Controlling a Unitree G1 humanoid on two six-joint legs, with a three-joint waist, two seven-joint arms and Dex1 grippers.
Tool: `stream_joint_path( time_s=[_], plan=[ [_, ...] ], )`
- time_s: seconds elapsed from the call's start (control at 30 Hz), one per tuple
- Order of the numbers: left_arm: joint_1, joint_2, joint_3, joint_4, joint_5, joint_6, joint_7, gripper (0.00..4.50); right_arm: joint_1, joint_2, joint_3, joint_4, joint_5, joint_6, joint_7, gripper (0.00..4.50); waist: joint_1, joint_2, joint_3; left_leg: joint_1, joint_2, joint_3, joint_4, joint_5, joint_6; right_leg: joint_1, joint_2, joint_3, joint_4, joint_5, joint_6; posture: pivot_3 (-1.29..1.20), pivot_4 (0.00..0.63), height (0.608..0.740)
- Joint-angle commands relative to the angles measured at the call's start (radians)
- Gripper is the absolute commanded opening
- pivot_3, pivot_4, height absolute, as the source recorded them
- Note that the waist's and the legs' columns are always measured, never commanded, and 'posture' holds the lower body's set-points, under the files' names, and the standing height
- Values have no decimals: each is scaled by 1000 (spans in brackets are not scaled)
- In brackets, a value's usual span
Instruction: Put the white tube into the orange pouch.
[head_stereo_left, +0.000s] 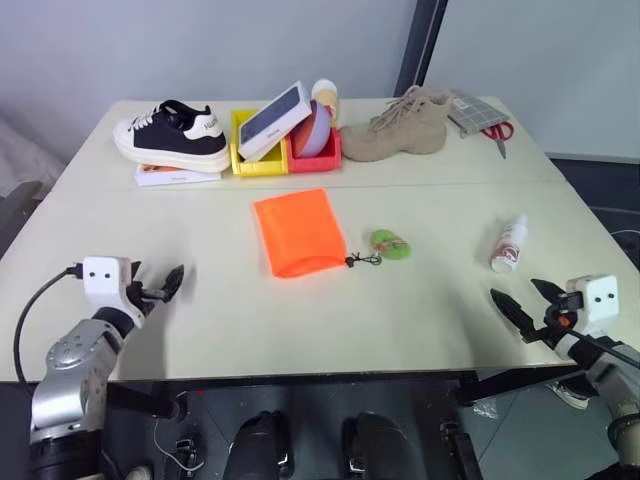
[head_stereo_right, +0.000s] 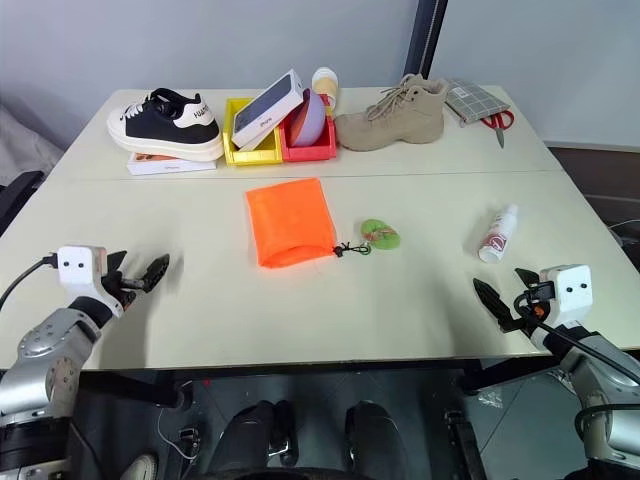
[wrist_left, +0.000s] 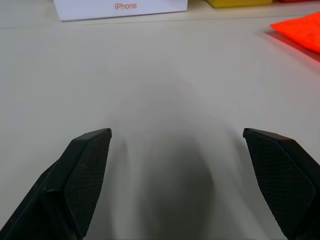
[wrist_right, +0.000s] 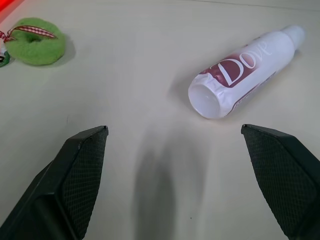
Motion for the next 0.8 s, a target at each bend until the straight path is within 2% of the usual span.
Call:
stream_joint_path(
  time_s=[0.03,0.33,0.53,0.7,0.8],
  plan=[
    [-11,10,13,-31,-8,-3,-5,4500,-2,6,-17,-18,8,-20,-7,4434,-1,0,0,0,0,0,0,0,0,0,0,0,0,0,0,0,150,740],
    [-29,3,9,-23,-12,0,-7,4500,-2,6,-20,-17,10,-25,-10,4434,0,0,0,0,0,0,0,0,0,0,0,0,0,1,1,0,150,740],
    [-14,-16,-39,-92,-10,-1,-21,4500,-29,10,17,-49,20,-12,0,4434,0,0,0,0,0,0,0,0,0,0,0,0,0,1,1,0,150,740],
    [-21,11,-125,-142,47,-39,-76,4500,-33,11,70,-153,59,32,20,4434,0,1,0,0,0,0,0,0,0,0,0,0,0,1,1,0,150,740],
    [-43,47,-216,-173,106,-91,-142,4500,-28,17,154,-246,56,57,27,4434,0,1,0,0,0,0,0,0,0,0,0,0,0,1,1,0,150,740]
  ],
)
